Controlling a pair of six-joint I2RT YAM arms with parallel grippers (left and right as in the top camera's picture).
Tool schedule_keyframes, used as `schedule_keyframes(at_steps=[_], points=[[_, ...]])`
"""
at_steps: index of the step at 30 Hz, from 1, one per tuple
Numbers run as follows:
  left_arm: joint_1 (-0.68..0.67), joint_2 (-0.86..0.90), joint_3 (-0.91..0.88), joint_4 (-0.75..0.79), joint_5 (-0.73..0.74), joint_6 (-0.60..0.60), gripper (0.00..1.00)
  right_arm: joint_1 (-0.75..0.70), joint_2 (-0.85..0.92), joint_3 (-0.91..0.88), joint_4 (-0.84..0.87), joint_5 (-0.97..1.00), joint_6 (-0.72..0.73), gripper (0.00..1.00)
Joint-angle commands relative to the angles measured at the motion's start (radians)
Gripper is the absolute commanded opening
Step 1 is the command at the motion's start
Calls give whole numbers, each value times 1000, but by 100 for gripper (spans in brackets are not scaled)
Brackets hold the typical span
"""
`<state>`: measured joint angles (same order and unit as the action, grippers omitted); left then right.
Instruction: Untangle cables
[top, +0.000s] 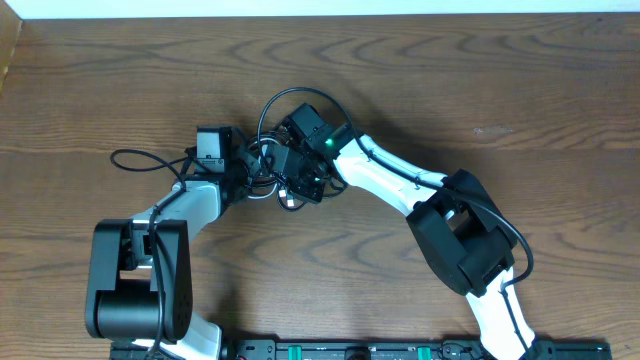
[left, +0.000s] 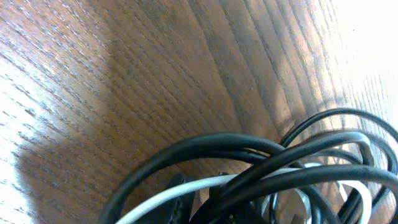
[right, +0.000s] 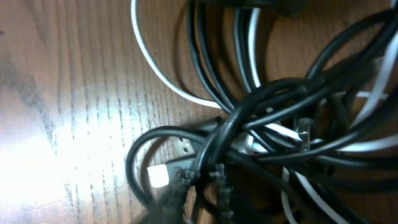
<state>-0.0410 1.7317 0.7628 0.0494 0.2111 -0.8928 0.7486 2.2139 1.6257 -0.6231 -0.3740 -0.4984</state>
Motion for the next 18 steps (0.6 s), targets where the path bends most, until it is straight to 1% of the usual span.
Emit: schedule_keyframes(at_steps=[1, 5, 12, 18], points=[[1, 52, -45, -41, -35, 8, 17, 7, 11, -6, -4, -46, 63, 1], [1, 52, -45, -41, -35, 9, 17, -5, 2, -6, -6, -164, 74, 1], [1, 52, -45, -41, -35, 9, 17, -69, -45, -5, -16, -526, 75, 1], [1, 52, -45, -41, -35, 9, 17, -131, -51, -5, -53, -772, 75, 1]])
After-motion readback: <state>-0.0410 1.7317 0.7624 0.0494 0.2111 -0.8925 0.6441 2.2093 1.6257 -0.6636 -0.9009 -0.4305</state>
